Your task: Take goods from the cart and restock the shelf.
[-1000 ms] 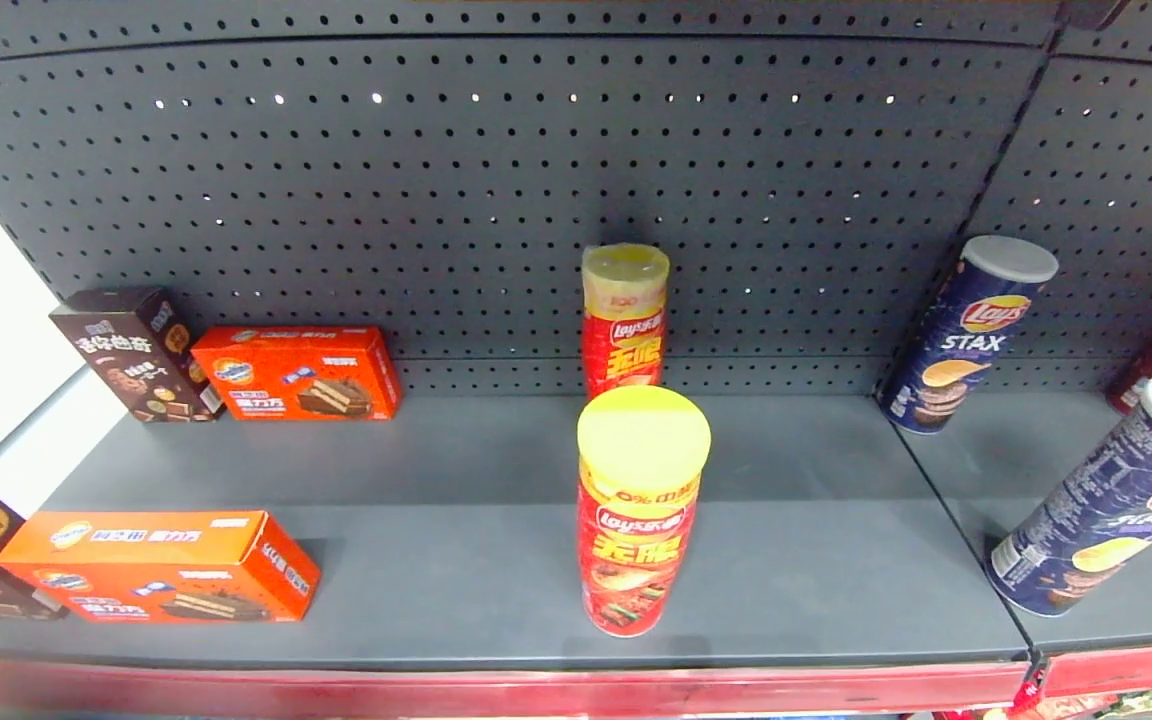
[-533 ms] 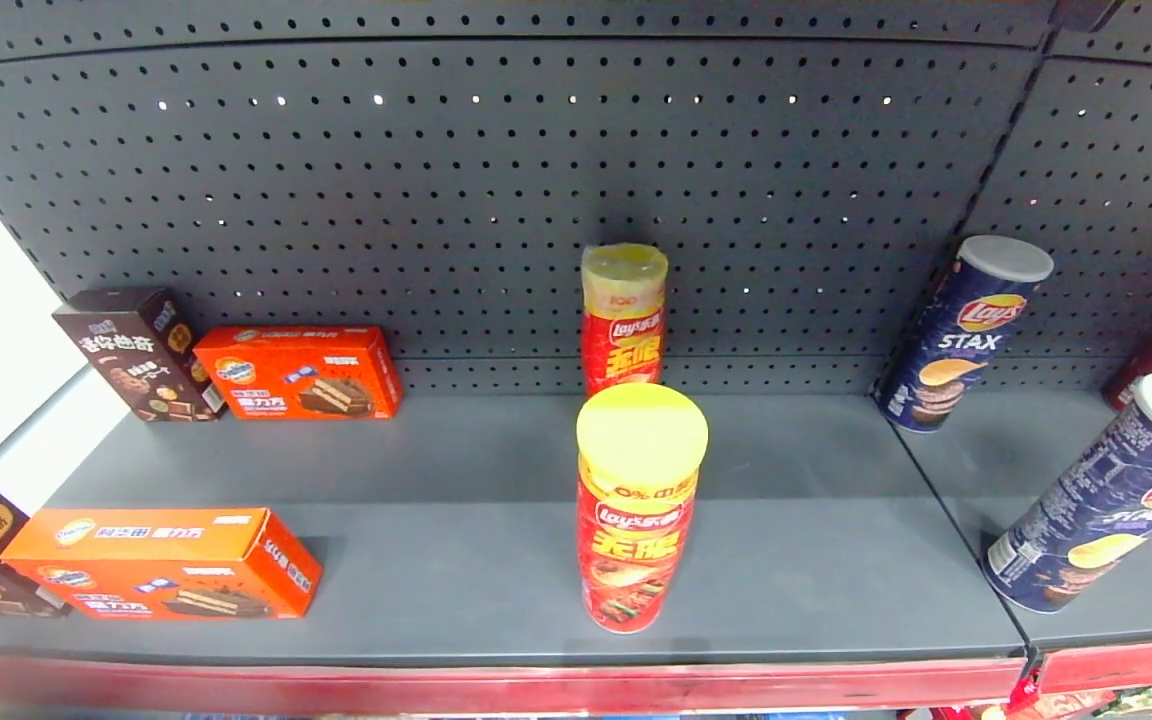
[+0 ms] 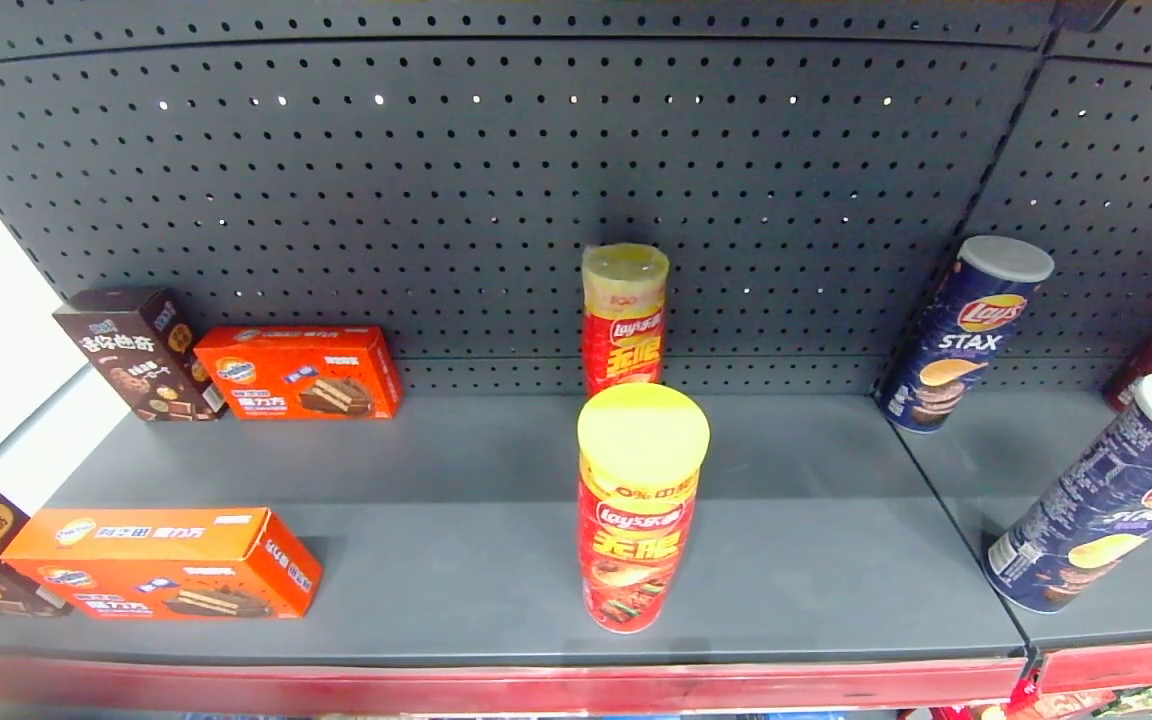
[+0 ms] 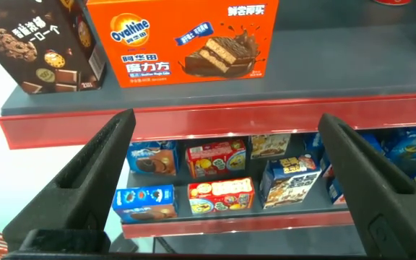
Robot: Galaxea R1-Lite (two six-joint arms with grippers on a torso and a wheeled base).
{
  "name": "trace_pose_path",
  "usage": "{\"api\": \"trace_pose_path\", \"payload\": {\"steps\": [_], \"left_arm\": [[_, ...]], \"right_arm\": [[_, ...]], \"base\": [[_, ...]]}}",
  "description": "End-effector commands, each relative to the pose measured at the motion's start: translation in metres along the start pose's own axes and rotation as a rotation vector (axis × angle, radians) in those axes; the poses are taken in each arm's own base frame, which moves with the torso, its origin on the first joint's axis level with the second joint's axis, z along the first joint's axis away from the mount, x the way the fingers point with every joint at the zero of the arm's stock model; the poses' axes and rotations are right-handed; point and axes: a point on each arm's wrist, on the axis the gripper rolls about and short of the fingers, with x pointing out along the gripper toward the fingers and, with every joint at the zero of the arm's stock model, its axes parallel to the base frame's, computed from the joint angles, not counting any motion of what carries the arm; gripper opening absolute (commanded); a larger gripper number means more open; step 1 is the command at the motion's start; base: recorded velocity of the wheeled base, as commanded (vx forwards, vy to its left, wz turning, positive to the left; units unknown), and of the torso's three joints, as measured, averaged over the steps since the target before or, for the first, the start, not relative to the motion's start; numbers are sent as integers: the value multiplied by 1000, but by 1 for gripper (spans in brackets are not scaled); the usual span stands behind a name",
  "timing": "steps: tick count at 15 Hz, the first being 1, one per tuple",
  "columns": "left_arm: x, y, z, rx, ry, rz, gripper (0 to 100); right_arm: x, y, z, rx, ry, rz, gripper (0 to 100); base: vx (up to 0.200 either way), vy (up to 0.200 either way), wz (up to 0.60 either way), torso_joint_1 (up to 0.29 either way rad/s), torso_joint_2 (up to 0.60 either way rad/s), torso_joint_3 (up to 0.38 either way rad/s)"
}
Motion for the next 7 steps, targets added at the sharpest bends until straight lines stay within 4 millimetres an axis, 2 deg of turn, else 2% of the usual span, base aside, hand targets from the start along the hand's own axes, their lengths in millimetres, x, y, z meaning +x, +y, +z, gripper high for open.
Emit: {"api": "trace_pose_path", "payload": {"steps": [1,7], "left_arm": [[0,0,0,0,0,0,100],[0,0,0,0,0,0,100]], "right_arm": [[0,0,0,-6,2,-1,100],[0,0,0,-13,2,2,100]], "base": [[0,0,0,0,0,0],[0,0,0,0,0,0]]}}
